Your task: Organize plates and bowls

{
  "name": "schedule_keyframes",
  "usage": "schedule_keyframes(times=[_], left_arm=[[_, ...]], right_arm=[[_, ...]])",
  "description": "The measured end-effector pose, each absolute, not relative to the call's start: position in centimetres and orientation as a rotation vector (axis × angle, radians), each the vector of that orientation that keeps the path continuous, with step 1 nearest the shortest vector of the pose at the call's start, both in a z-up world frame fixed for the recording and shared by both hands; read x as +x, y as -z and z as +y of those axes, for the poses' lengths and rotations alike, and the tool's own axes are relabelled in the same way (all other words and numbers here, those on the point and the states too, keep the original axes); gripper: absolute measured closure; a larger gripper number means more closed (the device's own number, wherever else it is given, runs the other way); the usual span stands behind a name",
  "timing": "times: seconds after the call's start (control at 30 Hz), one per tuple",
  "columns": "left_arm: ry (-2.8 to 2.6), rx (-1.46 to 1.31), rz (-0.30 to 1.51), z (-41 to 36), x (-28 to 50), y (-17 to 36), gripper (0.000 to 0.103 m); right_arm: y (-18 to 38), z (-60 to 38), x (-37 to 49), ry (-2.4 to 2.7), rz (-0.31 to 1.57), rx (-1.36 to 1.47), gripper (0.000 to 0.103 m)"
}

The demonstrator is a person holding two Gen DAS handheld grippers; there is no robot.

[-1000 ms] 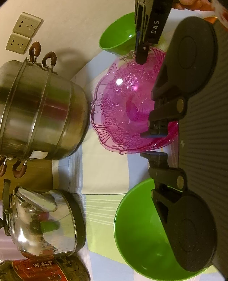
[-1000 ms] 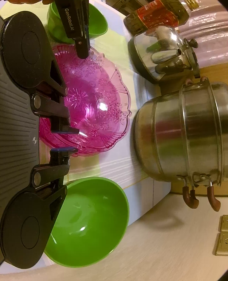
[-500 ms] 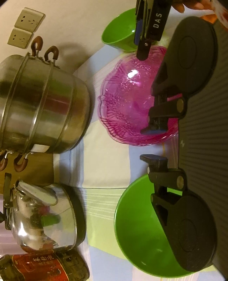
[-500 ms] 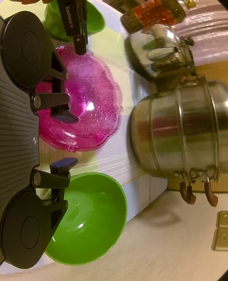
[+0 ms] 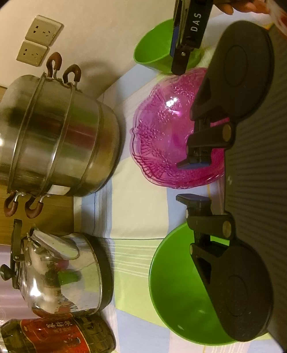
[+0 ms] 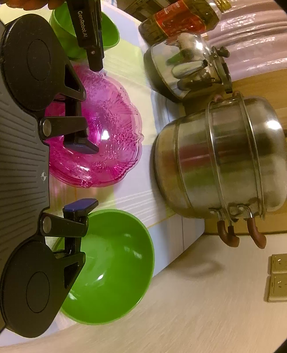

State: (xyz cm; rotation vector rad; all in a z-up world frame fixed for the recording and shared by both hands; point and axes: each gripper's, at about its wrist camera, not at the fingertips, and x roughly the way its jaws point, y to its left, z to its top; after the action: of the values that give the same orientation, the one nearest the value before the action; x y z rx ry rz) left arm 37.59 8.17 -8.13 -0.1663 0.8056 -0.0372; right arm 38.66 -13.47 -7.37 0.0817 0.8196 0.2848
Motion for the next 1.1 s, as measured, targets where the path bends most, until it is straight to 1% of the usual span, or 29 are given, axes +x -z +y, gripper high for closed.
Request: schedule_keyframes(times=[0.2, 0.4, 0.6, 0.97, 1.1], left_arm=[[0.054, -0.176, 0.793, 7.8, 36.3, 6.8, 0.082], [0.06, -0.212, 0.77, 7.8, 32.9, 5.0, 0.08], [0.054, -0.228, 0.766, 8.0, 28.3, 3.2, 0.078], [0.005, -0.214, 0.758, 8.1, 18.8, 0.5, 0.07], [-0.025, -0.239, 0.77, 9.0, 16.0, 0.3, 0.07]], right_arm=[[5.9, -14.1, 37.3, -0.275, 0.797, 0.119, 0.058], [4.0, -15.3, 34.2, -0.256, 0.773, 0.187, 0.058], [2.1, -15.5, 29.6, -0.255, 0.768, 0.228, 0.058], [0.3, -14.4, 21.2, -0.277, 0.82, 0.219, 0.058], [-0.7, -13.7, 18.9, -0.301, 0.817, 0.218, 0.058]])
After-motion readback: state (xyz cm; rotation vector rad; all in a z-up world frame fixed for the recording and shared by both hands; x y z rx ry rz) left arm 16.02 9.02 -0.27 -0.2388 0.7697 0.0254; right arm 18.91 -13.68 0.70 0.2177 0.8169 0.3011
